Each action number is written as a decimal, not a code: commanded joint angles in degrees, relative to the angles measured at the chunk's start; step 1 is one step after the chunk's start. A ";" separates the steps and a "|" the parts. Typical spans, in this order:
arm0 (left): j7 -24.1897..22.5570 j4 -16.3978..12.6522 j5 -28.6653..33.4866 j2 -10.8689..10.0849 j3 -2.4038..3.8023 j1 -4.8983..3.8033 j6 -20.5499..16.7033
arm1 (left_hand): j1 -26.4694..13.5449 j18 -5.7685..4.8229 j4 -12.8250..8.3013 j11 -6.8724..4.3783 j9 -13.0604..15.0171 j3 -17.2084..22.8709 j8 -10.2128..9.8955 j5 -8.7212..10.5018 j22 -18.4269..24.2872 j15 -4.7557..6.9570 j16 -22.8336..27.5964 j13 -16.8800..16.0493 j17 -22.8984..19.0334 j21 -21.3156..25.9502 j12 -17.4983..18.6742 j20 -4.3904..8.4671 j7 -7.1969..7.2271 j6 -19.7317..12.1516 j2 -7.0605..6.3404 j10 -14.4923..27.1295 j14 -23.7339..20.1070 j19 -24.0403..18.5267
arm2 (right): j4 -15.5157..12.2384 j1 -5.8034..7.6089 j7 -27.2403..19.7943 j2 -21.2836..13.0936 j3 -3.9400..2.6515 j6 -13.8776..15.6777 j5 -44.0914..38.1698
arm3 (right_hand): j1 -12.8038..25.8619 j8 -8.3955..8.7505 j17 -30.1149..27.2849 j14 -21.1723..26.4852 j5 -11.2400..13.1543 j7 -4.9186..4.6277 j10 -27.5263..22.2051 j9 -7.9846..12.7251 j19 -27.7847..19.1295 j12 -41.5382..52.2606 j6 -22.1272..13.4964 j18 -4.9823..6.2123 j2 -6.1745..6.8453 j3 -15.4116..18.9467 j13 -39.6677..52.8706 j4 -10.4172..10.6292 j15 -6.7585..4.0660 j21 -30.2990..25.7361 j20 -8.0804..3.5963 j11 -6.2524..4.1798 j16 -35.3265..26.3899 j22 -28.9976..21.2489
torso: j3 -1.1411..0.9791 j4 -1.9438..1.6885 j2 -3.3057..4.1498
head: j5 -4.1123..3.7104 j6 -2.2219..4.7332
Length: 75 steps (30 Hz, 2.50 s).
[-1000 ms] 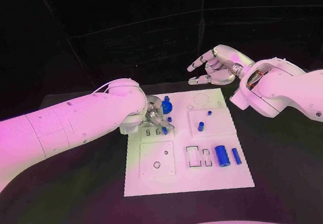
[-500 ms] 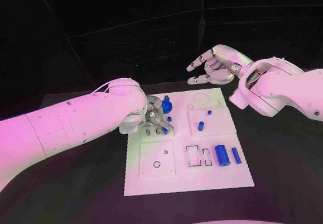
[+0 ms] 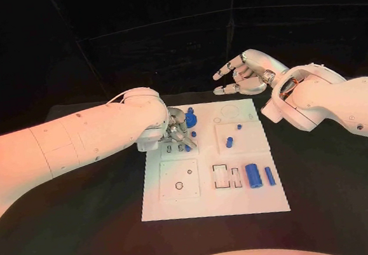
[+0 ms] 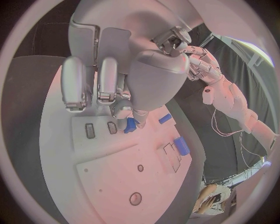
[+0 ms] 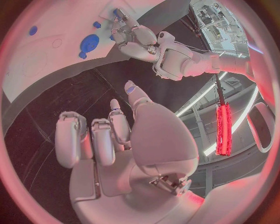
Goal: Assemble the parts on the task board
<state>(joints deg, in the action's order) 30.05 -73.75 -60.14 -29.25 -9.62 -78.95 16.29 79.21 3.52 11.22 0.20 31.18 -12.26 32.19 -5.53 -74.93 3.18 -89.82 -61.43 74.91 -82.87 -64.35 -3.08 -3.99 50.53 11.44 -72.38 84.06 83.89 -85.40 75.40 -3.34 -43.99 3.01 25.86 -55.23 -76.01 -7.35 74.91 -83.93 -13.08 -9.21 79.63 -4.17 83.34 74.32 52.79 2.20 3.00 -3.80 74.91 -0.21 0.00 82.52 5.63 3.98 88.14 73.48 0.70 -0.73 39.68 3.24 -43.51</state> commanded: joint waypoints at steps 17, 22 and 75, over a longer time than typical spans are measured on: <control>-0.08 -1.00 7.26 -1.34 0.02 0.03 -2.47 | 4.98 -0.96 -4.45 -0.71 0.67 17.25 -1.03 -1.86 -2.88 0.62 -0.18 1.38 15.09 -0.22 2.57 0.92 0.07 -1.46 -3.85 0.57 5.94 1.00 | 0.94 0.10 0.23 0.40 -0.04 -1.64 0.11 | -0.27 -0.42 11.85 -5.17 -0.47 0.11 -0.35 0.08 -0.52 -0.26 -0.35 1.15 -0.63 0.42 1.07 -0.14 -0.38 -0.29 0.01 0.02 -0.26 -0.14 | -0.03 -0.01 -0.06 | 0.23 -0.14; -0.45 -1.94 11.56 -2.55 0.02 0.03 -5.66 | 1.19 -0.98 -4.99 -0.20 1.81 32.35 -0.60 -1.79 -2.95 0.24 -0.18 1.49 15.09 -0.15 2.88 0.45 -0.48 -1.66 -9.12 0.12 5.94 0.91 | 1.11 0.10 0.18 0.47 -0.04 -1.83 0.29 | -0.38 -0.44 11.91 -5.19 -0.51 0.11 -0.38 0.08 -0.55 -0.29 -0.37 1.16 -0.63 0.44 1.03 -0.22 -0.38 -0.32 0.00 0.02 -0.22 -0.20 | 0.00 -0.04 0.01 | 0.14 0.13; -0.77 -11.66 0.45 -11.35 -0.10 5.34 -26.56 | -8.22 -1.06 -9.02 -0.55 5.77 51.29 2.93 -2.23 -3.75 0.64 -0.18 1.77 15.09 -0.41 2.69 0.65 -0.03 -1.72 -16.24 -1.36 5.94 1.23 | 2.15 0.10 0.04 -0.16 -0.02 -2.40 0.42 | -0.44 -0.46 11.77 -5.15 -0.51 0.10 -0.48 0.09 -0.64 -0.43 -0.41 1.20 -0.60 0.50 0.91 -0.28 -0.38 -0.44 -0.01 0.03 -0.32 -0.42 | -0.16 -0.14 -0.05 | 0.60 -0.77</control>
<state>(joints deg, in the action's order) 28.19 -85.50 -58.22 -40.72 -9.75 -73.56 -12.43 71.07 3.52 10.19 -0.32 36.86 30.77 34.93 -7.47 -74.91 3.57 -89.82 -59.70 74.91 -83.09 -61.91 -2.48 -4.29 48.84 -5.33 -73.52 84.05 84.07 -83.22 75.38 -3.04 -44.22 3.03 23.74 -54.94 -76.31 -7.60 74.93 -83.94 -13.34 -9.21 79.63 -4.17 82.92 74.04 52.79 2.69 2.70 -3.64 74.91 -0.37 0.01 82.30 5.63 3.99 88.14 73.11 0.56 -0.85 39.60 3.88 -44.23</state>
